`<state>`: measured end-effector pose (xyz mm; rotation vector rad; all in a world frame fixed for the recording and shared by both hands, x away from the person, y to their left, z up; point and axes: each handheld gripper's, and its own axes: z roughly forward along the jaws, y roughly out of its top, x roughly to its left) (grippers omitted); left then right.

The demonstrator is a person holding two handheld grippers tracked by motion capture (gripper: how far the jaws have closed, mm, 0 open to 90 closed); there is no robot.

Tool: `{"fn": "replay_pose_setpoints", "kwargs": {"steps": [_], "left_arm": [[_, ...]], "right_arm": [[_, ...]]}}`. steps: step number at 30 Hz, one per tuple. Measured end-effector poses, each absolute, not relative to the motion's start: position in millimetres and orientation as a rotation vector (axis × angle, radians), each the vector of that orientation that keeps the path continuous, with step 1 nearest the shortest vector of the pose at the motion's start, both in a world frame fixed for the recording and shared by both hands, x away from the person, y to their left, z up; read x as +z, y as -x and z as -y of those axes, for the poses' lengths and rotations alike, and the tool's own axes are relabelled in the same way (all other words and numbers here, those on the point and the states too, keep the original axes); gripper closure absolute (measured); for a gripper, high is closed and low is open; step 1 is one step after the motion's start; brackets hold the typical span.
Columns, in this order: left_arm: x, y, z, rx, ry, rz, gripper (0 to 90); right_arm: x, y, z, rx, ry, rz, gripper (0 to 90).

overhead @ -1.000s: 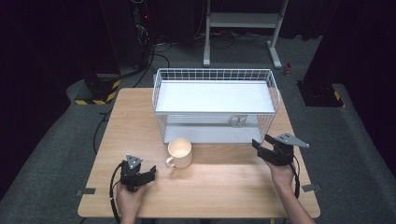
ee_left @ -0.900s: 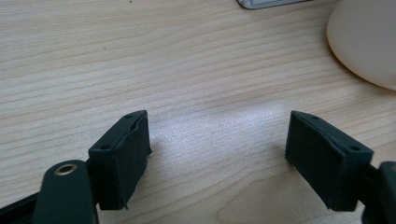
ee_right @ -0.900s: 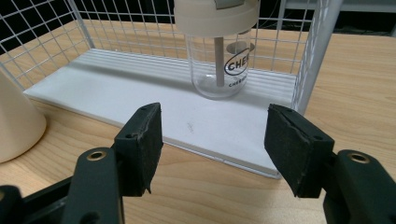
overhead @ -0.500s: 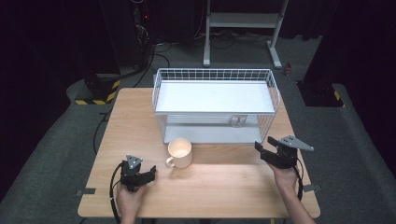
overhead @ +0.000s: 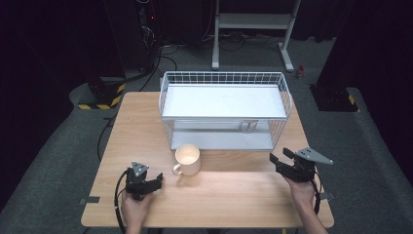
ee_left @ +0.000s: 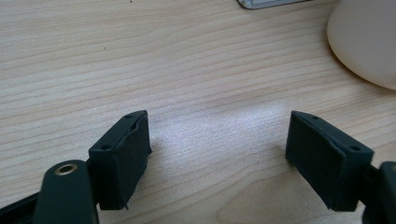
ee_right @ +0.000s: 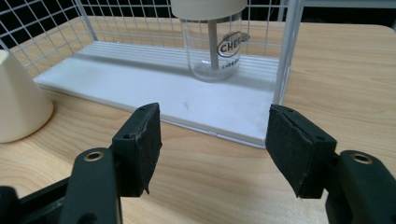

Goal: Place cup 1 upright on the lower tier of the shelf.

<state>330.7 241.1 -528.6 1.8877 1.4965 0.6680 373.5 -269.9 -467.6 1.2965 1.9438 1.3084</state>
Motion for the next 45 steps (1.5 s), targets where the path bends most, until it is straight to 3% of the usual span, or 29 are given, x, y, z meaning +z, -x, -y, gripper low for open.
{"fn": "replay_pose_setpoints", "kwargs": {"steps": [24,45], "left_arm": [[-529,-331,-241,0.668,-1.888,-1.496,22.0],[-529,-331,-241,0.67,-1.886,-1.495,22.0]], "right_arm": [[-495,-354,281,1.2,-1.323,-1.993,34.6],[-512,-361,279,1.01,-1.337,-2.109,30.3]]}}
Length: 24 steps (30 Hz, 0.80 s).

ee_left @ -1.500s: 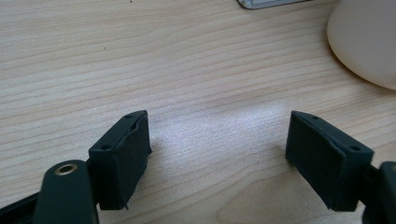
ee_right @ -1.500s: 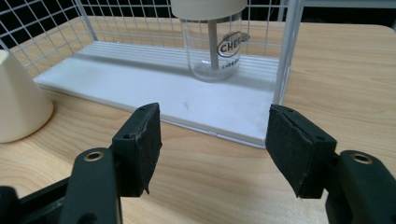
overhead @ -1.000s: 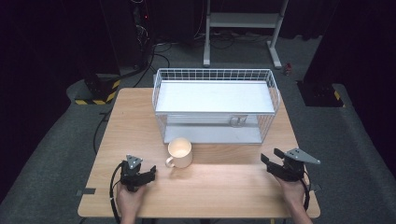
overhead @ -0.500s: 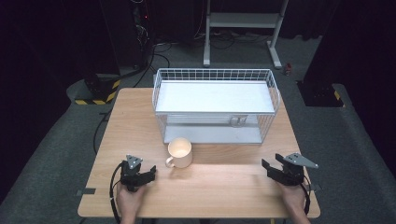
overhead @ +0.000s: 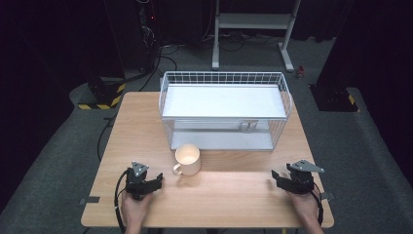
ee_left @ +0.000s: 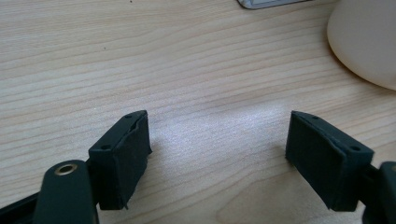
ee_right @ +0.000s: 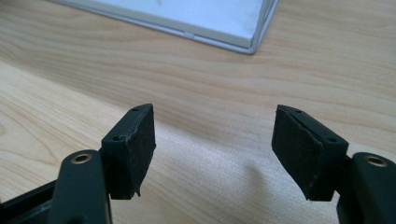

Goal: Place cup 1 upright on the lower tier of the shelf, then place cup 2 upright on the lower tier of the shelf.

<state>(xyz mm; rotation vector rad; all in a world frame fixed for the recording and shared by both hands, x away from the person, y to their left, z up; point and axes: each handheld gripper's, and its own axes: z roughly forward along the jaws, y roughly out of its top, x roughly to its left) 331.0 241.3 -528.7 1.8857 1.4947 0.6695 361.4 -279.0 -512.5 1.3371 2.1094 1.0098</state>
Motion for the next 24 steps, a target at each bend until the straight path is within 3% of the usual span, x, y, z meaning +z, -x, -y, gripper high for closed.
{"fn": "replay_pose_setpoints", "kwargs": {"steps": [15,24], "left_arm": [[-529,-332,-240,0.624,-1.888,-1.473,15.0],[-519,-320,-233,0.544,-1.854,-1.368,9.0]], "right_arm": [[-523,-366,275,0.924,-1.316,-2.197,26.3],[-523,-367,274,0.913,-1.333,-2.184,23.4]]}}
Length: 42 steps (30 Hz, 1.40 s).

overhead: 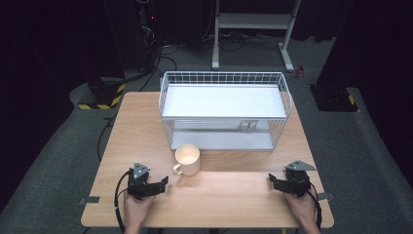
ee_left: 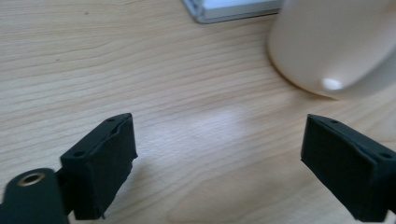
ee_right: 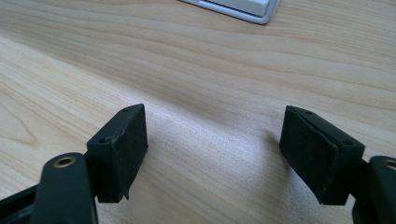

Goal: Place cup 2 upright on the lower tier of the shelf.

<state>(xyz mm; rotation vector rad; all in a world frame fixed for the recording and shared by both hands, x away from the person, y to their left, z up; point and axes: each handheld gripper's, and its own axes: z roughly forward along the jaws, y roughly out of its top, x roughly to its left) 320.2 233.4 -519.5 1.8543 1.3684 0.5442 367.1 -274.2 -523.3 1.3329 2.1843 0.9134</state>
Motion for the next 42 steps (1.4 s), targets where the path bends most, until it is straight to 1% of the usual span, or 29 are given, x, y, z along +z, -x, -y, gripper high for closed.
{"fn": "replay_pose_setpoints", "kwargs": {"steps": [10,20,25,33,42], "left_arm": [[-514,-310,-217,0.512,-1.894,-1.275,5.1],[-514,-316,-200,0.475,-1.923,-1.238,4.5],[-511,-322,-187,0.495,-1.95,-1.207,4.6],[-503,-332,-176,0.533,-1.936,-1.198,4.7],[-498,-345,-166,0.539,-1.937,-1.187,3.2]], "right_arm": [[-523,-367,274,0.913,-1.335,-2.183,23.4],[-523,-367,274,0.913,-1.337,-2.182,22.5],[-523,-367,274,0.912,-1.341,-2.182,21.9],[-523,-367,274,0.912,-1.341,-2.181,21.9],[-523,-366,274,0.912,-1.342,-2.181,21.8]]}}
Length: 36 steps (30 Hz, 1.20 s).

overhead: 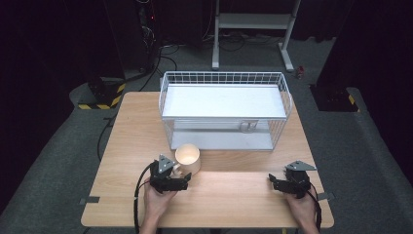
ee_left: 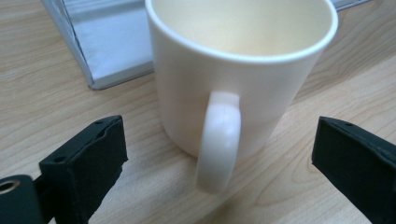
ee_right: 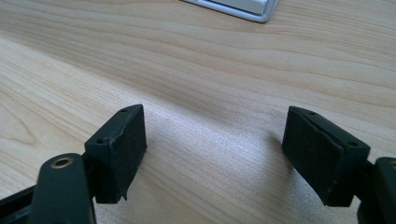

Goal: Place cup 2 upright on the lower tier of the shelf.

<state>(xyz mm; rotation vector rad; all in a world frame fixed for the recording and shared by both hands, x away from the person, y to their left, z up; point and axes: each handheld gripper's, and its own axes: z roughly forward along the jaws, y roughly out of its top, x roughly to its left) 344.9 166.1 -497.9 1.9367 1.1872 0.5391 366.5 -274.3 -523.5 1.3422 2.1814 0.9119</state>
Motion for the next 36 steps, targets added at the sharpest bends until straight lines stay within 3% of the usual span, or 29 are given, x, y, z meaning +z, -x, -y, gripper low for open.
{"fn": "replay_pose_setpoints", "kwargs": {"steps": [23,36], "left_arm": [[-492,-372,-147,0.566,-1.944,-1.167,2.6],[-496,-376,-142,0.571,-1.925,-1.173,8.1]], "right_arm": [[-524,-366,274,0.912,-1.341,-2.181,21.7],[-524,-366,274,0.912,-1.341,-2.181,21.7]]}}
